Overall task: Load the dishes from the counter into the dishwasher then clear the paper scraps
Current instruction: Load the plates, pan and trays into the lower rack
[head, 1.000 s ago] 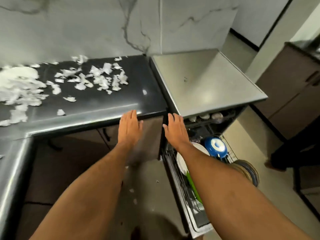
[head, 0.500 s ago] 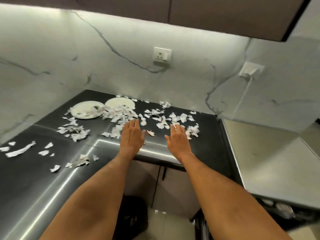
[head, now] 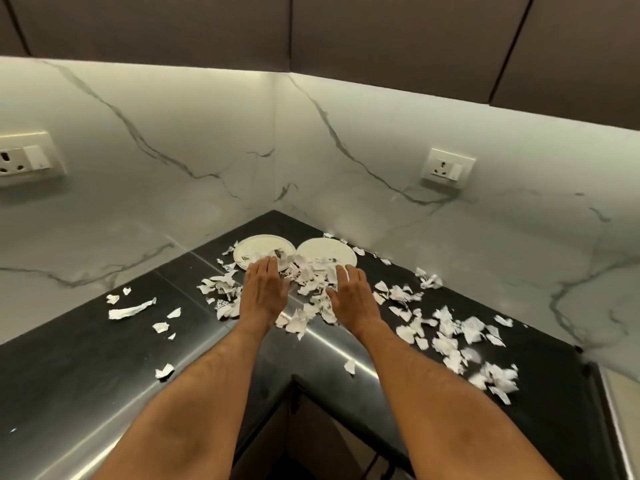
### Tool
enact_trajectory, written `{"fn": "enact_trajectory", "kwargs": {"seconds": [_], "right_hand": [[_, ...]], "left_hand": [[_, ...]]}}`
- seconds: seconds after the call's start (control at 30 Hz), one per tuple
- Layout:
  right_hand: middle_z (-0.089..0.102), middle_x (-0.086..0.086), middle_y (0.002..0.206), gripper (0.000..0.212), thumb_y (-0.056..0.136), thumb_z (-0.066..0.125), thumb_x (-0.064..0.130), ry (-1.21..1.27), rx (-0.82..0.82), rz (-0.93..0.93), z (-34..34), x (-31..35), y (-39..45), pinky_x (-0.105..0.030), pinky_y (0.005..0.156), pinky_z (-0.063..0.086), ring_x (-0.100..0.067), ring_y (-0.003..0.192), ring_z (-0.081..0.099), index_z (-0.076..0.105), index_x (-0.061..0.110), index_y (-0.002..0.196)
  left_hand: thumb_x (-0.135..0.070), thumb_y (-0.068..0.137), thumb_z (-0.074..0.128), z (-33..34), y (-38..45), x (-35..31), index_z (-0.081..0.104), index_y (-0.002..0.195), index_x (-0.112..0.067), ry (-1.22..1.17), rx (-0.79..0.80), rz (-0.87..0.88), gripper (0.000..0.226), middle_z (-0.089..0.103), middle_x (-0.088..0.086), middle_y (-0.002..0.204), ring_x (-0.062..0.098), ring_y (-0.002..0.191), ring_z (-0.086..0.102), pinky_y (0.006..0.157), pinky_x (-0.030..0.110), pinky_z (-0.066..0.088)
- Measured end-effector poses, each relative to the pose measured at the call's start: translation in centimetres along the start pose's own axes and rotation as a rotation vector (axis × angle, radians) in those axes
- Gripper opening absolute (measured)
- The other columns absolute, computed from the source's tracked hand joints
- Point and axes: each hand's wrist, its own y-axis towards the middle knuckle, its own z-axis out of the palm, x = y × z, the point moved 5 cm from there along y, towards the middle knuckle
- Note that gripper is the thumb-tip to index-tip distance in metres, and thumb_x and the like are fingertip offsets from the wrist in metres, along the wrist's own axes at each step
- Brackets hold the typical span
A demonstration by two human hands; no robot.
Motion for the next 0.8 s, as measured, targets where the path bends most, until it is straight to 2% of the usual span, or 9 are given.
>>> {"fn": "enact_trajectory", "kwargs": {"seconds": [0.1,0.23,0.57,0.8], "right_hand": [[0.052,-0.023,0.139,0.06,0.1,0.061,0.033,0.003,0.042,-0.067,0.9,-0.4,3.9,-0.042,0.113,0.04,-0.036,0.128,0.048,0.043,0.0,0.147],[0.051,-0.023,0.139,0.057,0.101,0.059,0.031,0.047,0.065,-0.118,2.2,-0.9,8.2,-0.043,0.112,0.04,-0.037,0.127,0.048,0.044,0.0,0.146],[0.048,-0.016,0.142,0.055,0.103,0.056,0.034,0.128,0.09,-0.178,7.1,0.3,16.8,-0.038,0.111,0.039,-0.031,0.13,0.045,0.041,0.005,0.148],[0.048,-0.012,0.142,0.054,0.104,0.053,0.036,0.128,0.139,-0.18,12.4,1.3,22.2,-0.034,0.109,0.039,-0.026,0.129,0.044,0.04,0.009,0.149]], "left_hand": [[-0.024,0.094,0.062,0.7,2.3,0.5,0.045,0.143,0.002,0.023,-0.015,-0.062,0.058,0.052,0.021,0.144,0.033,0.136,0.046,0.12,0.044,0.029],[-0.029,0.099,0.057,1.7,4.3,1.5,0.04,0.147,0.002,0.075,-0.007,-0.112,0.06,0.046,0.019,0.149,0.031,0.141,0.041,0.123,0.043,0.024],[-0.032,0.098,0.059,4.3,10.6,7.0,0.041,0.148,-0.002,0.151,-0.036,-0.212,0.061,0.049,0.015,0.147,0.028,0.139,0.043,0.123,0.042,0.024],[-0.033,0.096,0.062,7.3,14.0,12.0,0.05,0.138,-0.007,0.121,-0.055,-0.289,0.051,0.058,0.011,0.136,0.027,0.126,0.051,0.115,0.04,0.036]]}}
